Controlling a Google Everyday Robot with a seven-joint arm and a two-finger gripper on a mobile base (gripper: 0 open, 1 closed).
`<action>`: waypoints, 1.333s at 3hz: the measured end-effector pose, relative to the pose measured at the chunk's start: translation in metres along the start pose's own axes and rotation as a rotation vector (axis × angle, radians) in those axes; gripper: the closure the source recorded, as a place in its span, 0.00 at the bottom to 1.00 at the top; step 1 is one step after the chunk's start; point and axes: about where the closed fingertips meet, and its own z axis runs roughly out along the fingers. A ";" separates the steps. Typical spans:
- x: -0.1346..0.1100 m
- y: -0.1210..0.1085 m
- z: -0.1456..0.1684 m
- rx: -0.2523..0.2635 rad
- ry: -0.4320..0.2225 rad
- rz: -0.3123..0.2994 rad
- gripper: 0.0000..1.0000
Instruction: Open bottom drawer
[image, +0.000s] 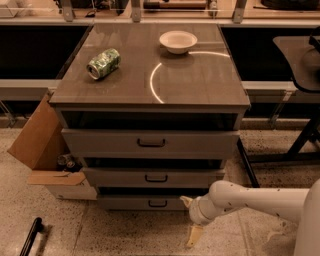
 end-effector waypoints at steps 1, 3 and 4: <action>0.022 -0.009 0.033 -0.018 -0.067 0.013 0.00; 0.036 -0.015 0.048 -0.028 -0.059 0.012 0.00; 0.058 -0.032 0.065 0.000 -0.031 -0.001 0.00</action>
Offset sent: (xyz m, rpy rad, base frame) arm 0.0062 -0.0027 -0.0322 0.0562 0.0205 0.0000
